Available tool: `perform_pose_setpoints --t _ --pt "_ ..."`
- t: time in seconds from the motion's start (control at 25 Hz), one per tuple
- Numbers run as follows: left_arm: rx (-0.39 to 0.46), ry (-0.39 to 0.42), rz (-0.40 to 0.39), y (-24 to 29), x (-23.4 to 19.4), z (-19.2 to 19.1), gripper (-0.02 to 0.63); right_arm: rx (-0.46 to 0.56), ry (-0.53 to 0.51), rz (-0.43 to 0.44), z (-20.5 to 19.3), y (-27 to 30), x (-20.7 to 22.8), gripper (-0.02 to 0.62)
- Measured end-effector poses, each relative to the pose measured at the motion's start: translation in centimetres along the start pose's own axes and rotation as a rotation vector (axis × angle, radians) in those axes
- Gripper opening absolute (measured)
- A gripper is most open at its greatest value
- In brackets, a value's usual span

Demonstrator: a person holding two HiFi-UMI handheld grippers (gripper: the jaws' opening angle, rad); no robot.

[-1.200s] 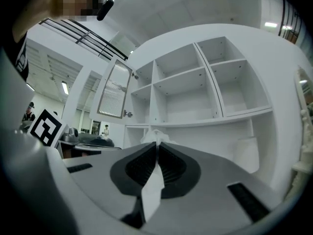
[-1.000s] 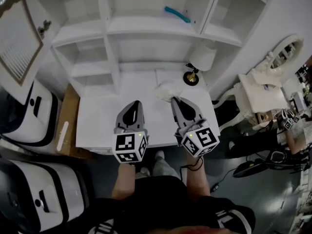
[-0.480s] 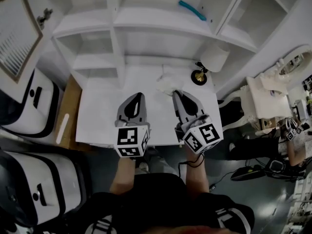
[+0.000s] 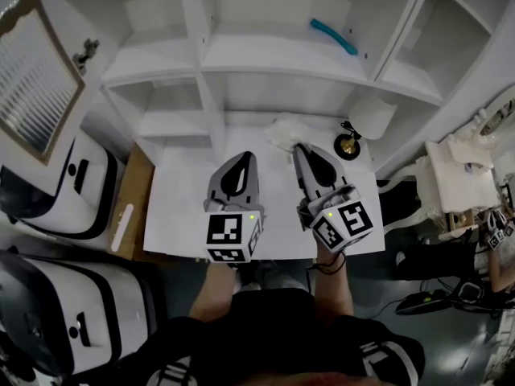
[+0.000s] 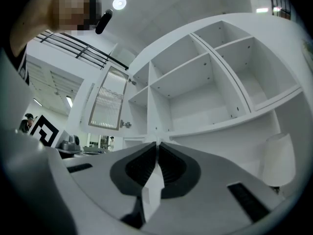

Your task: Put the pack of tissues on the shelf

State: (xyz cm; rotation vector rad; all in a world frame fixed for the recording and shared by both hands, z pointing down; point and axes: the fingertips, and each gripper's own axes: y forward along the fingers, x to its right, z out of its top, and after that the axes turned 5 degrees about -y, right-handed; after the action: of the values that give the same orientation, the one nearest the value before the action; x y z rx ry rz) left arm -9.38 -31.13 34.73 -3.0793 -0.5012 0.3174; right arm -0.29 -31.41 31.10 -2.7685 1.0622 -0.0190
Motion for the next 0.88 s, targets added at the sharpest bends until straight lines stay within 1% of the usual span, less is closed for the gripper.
perform_pose_setpoints --t 0.08,0.24,0.44,0.68,0.88 --pt "0.008 0.019 -0.013 1.2 0.1 0.8 0.011 0.019 -0.022 0.002 1.0 1.0 0.5 0.020" --pt "0.055 0.060 -0.042 3.7 0.4 3.7 0.011 0.052 -0.077 0.000 3.0 2.6 1.6 0.020" --pt "0.083 0.074 -0.062 6.1 0.7 5.8 0.011 0.080 -0.155 -0.024 5.1 4.0 3.2 0.020" --pt "0.122 0.087 -0.080 7.9 1.3 8.2 0.011 0.142 -0.202 -0.024 8.3 5.2 4.4 0.020" --pt "0.150 0.100 -0.092 9.2 1.6 9.6 0.011 0.171 -0.225 -0.028 9.8 6.1 5.5 0.020"
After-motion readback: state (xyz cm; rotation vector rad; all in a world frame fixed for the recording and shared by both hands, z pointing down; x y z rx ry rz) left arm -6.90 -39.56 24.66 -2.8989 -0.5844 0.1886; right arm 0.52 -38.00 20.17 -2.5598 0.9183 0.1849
